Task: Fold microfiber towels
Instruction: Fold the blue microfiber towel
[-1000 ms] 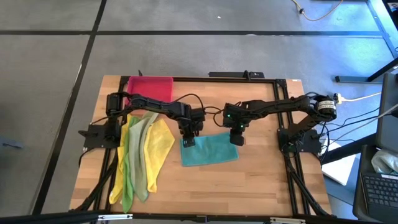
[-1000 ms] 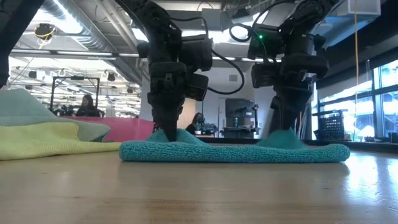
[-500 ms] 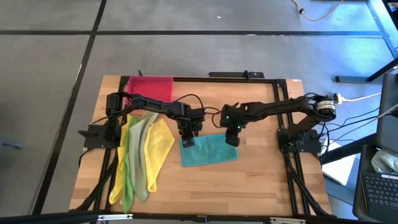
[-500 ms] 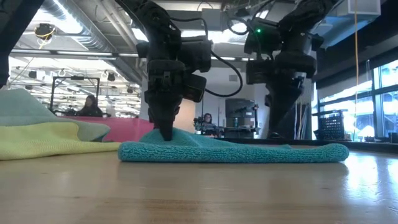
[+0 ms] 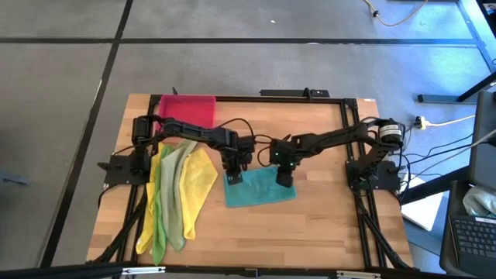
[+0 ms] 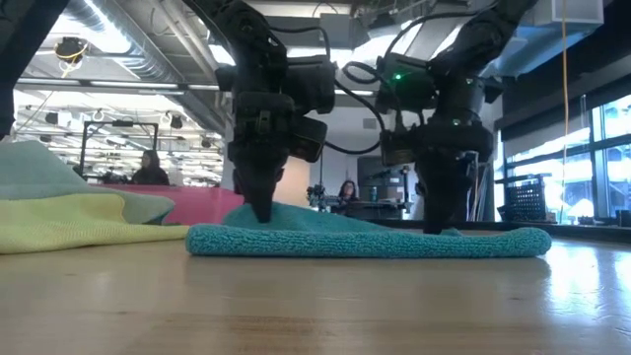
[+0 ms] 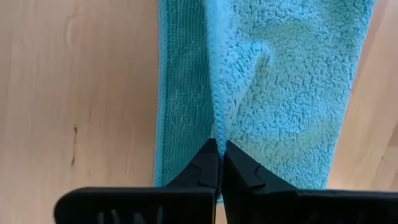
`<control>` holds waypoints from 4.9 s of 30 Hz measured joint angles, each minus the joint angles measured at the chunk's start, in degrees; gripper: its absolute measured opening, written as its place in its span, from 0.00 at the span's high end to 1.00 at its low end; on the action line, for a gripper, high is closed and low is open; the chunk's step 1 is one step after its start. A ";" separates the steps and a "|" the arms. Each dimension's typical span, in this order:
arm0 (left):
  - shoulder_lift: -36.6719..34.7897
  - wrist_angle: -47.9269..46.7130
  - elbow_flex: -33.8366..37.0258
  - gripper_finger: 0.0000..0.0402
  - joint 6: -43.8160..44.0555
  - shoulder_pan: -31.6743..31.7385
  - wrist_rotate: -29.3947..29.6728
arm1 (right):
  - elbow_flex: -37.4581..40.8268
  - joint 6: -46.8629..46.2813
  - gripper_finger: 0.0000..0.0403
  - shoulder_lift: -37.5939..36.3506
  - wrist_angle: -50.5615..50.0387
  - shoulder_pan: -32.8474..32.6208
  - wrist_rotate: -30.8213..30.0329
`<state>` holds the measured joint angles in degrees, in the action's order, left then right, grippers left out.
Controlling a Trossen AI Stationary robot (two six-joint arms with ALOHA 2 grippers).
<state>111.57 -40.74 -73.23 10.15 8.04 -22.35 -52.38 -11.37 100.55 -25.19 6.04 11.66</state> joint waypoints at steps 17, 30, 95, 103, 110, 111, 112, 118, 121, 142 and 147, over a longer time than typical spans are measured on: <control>-0.07 -3.94 0.00 0.77 -5.83 -1.27 5.41 | 0.15 -0.11 0.79 1.14 0.22 0.00 0.11; -3.42 -12.00 -0.06 0.66 -2.24 -0.67 10.08 | -0.45 -0.68 0.79 0.34 -2.14 0.09 -1.17; -10.95 20.66 0.02 0.66 31.28 -19.48 35.23 | 21.31 13.96 0.32 -20.80 10.06 -20.93 -6.68; -10.95 20.82 0.00 0.66 31.34 -19.48 34.68 | 21.11 8.83 0.40 -17.81 11.89 -23.99 -13.20; -10.95 20.84 0.00 0.66 31.64 -19.48 32.89 | 21.13 6.90 0.55 -17.72 11.78 -24.11 -14.88; -10.95 20.85 0.00 0.66 31.67 -19.48 32.89 | 21.13 6.89 0.58 -17.72 11.78 -24.11 -14.99; -10.95 20.86 0.00 0.66 31.69 -19.48 32.88 | 21.13 6.90 0.61 -17.71 11.78 -24.15 -15.08; -10.95 22.23 0.00 0.66 31.68 -19.37 32.89 | 20.77 6.19 0.84 -17.58 12.04 -24.73 -15.67; -10.95 24.86 0.00 0.66 30.44 -18.93 32.89 | 19.06 3.81 0.96 -17.39 11.37 -24.72 -13.92; -10.95 27.92 -0.02 0.66 20.74 -16.07 28.82 | 10.82 -0.54 0.96 -13.44 12.53 -21.64 -3.13; -10.95 29.88 -0.02 0.66 20.19 -16.82 28.81 | 10.82 -1.83 0.98 -13.44 13.51 -21.25 -1.20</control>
<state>100.62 -10.86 -73.25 30.34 -8.78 6.46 -41.56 -13.21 87.11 -11.68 -15.20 10.46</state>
